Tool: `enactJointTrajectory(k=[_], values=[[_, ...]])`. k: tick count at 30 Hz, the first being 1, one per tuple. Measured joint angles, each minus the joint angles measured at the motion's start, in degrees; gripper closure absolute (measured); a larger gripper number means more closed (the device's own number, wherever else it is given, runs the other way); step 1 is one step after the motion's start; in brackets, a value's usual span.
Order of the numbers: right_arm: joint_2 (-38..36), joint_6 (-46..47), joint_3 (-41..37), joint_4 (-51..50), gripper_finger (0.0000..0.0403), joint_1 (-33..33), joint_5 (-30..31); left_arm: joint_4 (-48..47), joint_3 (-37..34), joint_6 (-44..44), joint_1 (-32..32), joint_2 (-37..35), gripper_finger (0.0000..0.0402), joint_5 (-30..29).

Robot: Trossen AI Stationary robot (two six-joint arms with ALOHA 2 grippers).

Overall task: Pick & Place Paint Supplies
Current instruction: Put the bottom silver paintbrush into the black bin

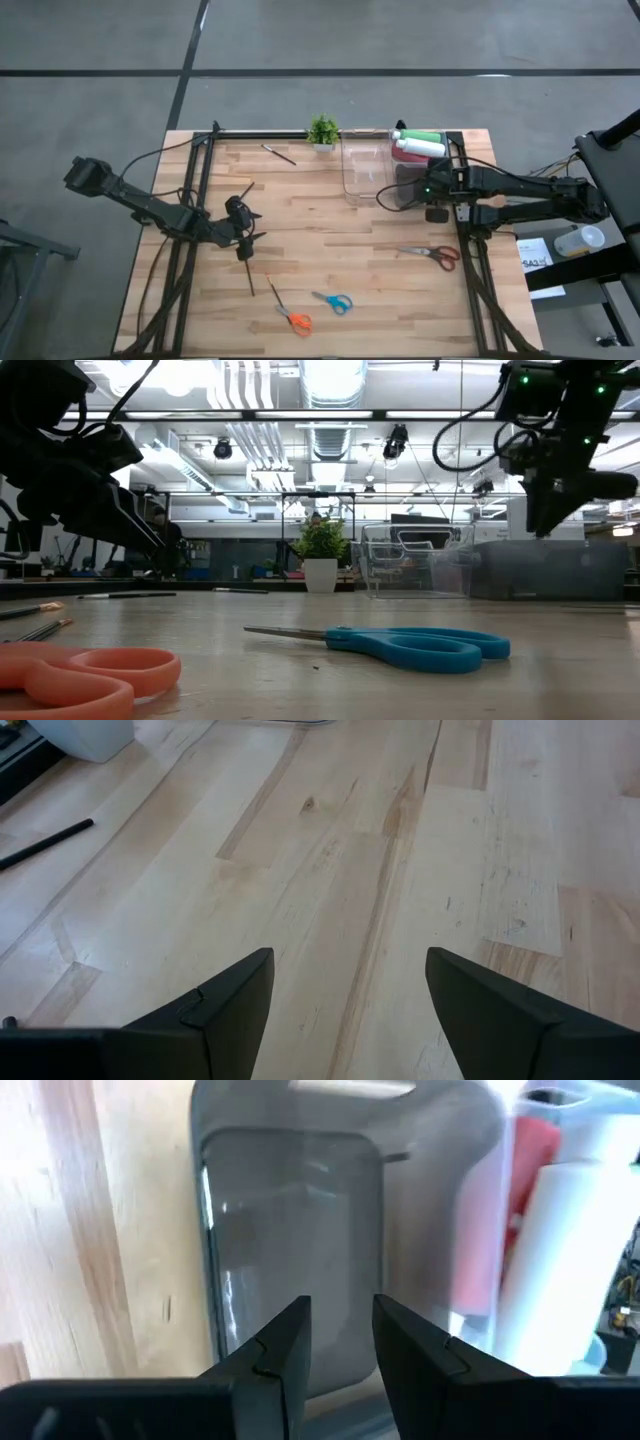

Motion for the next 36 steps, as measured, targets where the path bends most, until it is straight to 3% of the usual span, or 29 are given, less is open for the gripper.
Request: enactJointTrajectory(k=[11,15,20,27,36], values=[[0.0,1.7,10.2,0.4,0.0298,4.7,-0.3,0.0,0.0,0.0,0.0,0.0,0.0135,0.0],[0.0,1.7,13.0,4.9,0.0298,7.9,-3.0,0.0,0.0,0.0,0.0,0.0,0.0135,0.0],[0.2,4.4,14.0,16.7,0.0298,9.8,-10.5,0.0,0.0,0.0,0.0,0.0,0.0135,0.0],[3.2,6.2,8.5,43.7,0.0298,9.8,-26.0,0.0,0.0,0.0,0.0,0.0,0.0135,0.0],[17.0,6.2,6.6,62.2,0.0298,9.8,-27.7,0.0,0.0,0.0,0.0,0.0,0.0135,0.0]])
